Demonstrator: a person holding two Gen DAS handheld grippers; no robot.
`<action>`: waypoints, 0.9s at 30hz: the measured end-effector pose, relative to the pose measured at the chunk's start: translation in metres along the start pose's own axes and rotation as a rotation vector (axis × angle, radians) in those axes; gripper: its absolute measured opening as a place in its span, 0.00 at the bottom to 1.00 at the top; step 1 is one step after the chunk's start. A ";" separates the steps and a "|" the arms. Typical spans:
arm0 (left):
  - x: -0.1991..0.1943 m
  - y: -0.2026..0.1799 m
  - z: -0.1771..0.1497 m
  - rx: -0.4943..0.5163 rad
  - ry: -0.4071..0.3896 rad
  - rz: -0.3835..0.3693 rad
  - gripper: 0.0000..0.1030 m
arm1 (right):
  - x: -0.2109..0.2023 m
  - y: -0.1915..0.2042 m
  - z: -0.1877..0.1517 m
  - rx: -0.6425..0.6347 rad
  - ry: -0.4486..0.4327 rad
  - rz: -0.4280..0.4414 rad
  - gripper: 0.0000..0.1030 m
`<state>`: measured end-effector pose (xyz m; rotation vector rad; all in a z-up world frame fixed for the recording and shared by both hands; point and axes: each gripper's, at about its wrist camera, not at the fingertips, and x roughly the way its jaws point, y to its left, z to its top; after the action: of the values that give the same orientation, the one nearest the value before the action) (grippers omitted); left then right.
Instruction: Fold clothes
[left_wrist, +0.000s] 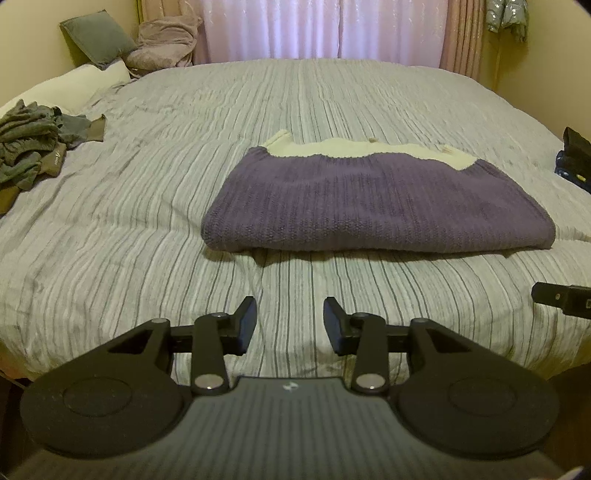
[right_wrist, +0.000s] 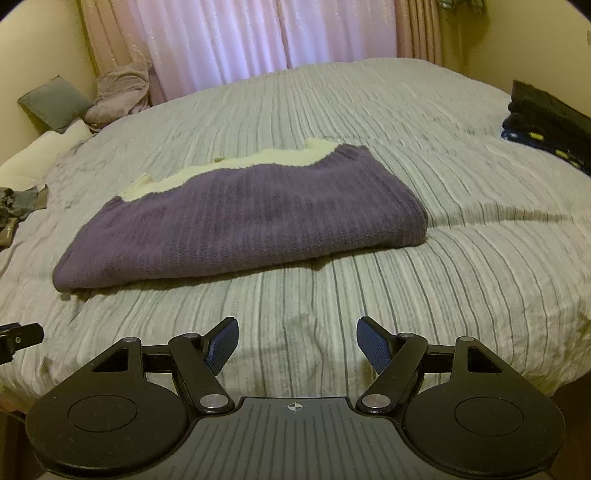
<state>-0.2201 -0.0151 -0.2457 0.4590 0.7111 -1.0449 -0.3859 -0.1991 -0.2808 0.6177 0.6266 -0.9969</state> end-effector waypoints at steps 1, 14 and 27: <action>0.002 0.002 0.000 -0.004 0.000 -0.007 0.37 | 0.003 -0.003 0.000 0.009 0.002 -0.001 0.72; 0.044 0.023 0.028 -0.022 -0.047 -0.094 0.30 | 0.017 -0.066 0.024 0.365 -0.123 0.207 0.72; 0.100 0.021 0.074 -0.010 -0.114 -0.153 0.28 | 0.071 -0.138 0.014 0.957 -0.103 0.396 0.71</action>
<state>-0.1466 -0.1159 -0.2666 0.3368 0.6568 -1.2004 -0.4778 -0.3056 -0.3478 1.4530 -0.1183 -0.9065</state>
